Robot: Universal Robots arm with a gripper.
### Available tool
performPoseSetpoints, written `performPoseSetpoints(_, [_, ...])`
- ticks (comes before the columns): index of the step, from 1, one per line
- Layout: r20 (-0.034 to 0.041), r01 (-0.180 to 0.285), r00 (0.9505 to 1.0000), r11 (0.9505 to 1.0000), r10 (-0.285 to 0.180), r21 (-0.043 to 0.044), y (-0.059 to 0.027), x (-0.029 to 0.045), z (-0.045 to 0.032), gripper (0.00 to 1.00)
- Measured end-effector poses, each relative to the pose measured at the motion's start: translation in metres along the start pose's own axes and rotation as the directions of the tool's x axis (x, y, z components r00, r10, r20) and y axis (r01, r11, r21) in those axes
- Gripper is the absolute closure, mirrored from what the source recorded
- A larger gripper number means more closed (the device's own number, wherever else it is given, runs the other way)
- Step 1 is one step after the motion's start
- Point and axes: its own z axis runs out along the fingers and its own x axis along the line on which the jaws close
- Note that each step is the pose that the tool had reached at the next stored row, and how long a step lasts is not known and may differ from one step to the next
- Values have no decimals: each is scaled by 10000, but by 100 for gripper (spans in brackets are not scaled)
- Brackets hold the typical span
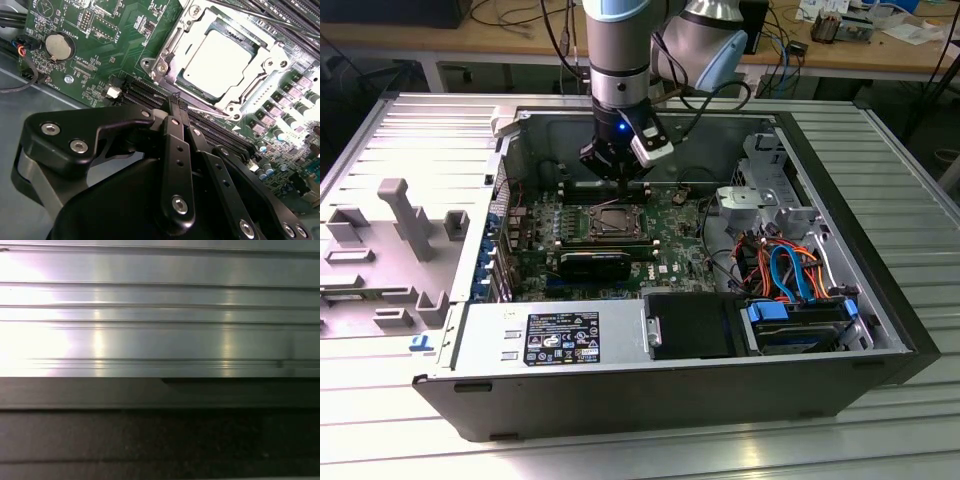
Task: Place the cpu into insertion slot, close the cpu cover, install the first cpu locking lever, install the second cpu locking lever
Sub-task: 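Install the first cpu locking lever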
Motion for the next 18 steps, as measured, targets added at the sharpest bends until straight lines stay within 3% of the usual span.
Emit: performPoseSetpoints(18, [2, -212, 9998, 9998, 212, 13, -1, -27, 111, 89])
